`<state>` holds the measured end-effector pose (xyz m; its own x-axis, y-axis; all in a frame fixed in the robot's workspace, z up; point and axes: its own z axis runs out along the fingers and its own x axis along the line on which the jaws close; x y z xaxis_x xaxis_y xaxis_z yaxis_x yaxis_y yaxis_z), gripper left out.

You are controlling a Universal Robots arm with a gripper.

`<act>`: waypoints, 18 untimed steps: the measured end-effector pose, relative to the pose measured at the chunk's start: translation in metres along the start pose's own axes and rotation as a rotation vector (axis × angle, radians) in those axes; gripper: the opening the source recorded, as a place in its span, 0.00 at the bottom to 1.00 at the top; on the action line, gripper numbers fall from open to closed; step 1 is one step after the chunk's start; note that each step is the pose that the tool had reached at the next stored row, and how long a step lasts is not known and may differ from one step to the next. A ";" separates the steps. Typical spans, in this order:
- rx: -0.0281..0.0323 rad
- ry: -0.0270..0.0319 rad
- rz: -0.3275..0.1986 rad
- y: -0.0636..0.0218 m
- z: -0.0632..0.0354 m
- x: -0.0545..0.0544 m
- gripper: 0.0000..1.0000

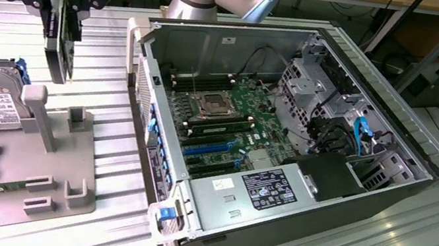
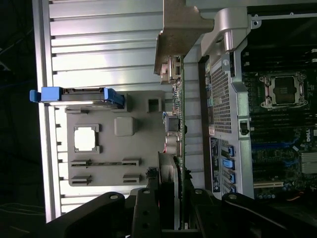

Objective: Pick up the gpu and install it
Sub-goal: 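Pick up the gpu and move the gpu toward the slot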

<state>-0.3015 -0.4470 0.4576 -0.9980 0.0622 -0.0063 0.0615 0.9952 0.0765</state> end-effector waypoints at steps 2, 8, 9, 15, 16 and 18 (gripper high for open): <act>0.0000 0.0000 0.000 0.0000 0.0000 -0.001 0.28; 0.0000 0.0000 0.000 0.0002 0.0000 -0.003 0.28; 0.0000 0.0000 0.000 0.0002 0.0000 -0.003 0.28; 0.0000 0.0000 0.000 0.0003 0.0001 -0.006 0.28; 0.0000 0.0000 0.000 0.0004 0.0000 -0.006 0.28; 0.0000 0.0000 0.000 0.0004 0.0001 -0.007 0.28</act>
<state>-0.2945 -0.4470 0.4576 -0.9981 0.0621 -0.0063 0.0614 0.9952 0.0765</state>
